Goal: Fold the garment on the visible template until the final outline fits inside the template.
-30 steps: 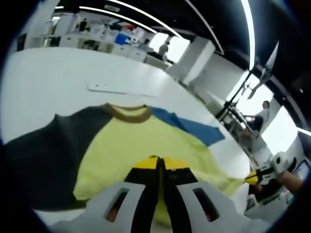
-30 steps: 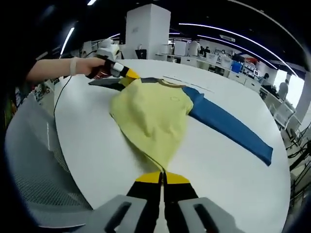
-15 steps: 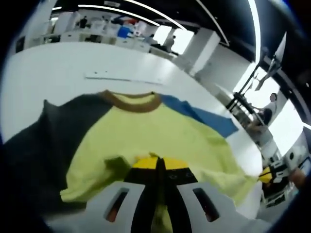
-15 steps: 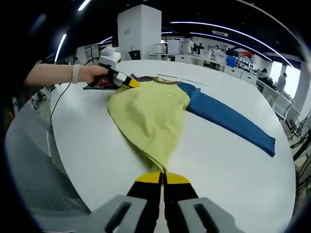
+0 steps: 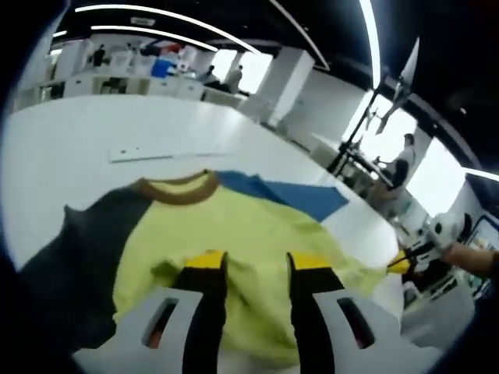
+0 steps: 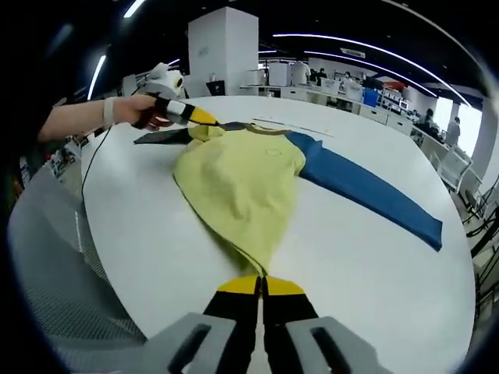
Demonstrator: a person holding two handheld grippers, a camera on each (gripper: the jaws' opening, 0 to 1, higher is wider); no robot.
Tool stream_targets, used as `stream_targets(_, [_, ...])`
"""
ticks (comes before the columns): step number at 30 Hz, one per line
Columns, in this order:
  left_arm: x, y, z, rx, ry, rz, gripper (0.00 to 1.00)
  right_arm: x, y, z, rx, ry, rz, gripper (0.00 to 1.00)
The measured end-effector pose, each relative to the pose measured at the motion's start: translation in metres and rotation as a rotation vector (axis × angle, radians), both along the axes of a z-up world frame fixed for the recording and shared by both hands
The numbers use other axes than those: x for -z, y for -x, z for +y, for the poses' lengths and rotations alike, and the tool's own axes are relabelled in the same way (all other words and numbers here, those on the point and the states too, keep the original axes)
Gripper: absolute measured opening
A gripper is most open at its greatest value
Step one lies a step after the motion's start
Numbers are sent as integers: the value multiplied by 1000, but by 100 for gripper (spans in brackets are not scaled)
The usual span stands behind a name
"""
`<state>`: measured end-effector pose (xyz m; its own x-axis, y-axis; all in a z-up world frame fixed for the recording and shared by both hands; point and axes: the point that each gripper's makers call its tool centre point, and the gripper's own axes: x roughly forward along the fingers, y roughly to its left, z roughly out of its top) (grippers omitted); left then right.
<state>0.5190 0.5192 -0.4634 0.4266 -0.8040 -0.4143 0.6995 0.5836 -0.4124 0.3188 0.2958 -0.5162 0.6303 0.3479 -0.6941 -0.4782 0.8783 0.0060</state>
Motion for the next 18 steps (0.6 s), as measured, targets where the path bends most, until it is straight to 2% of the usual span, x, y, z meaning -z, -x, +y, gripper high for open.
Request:
stream_targets(2, [-9, 8, 6, 23, 4, -35, 37, -1, 0, 1, 0, -1, 0, 0])
stream_targets(5, [-14, 17, 18, 46, 1, -48, 39, -1, 1, 1, -2, -1, 0, 0])
stream_targets(7, [-13, 20, 26, 67, -21, -71, 40, -1, 1, 1, -3, 0, 0, 0])
stream_targets(12, [-14, 30, 40, 94, -32, -87, 43, -2, 1, 1, -5, 0, -1, 0])
stream_targets(18, [-11, 44, 44, 157, -38, -108, 44, -2, 2, 1, -6, 0, 1, 0])
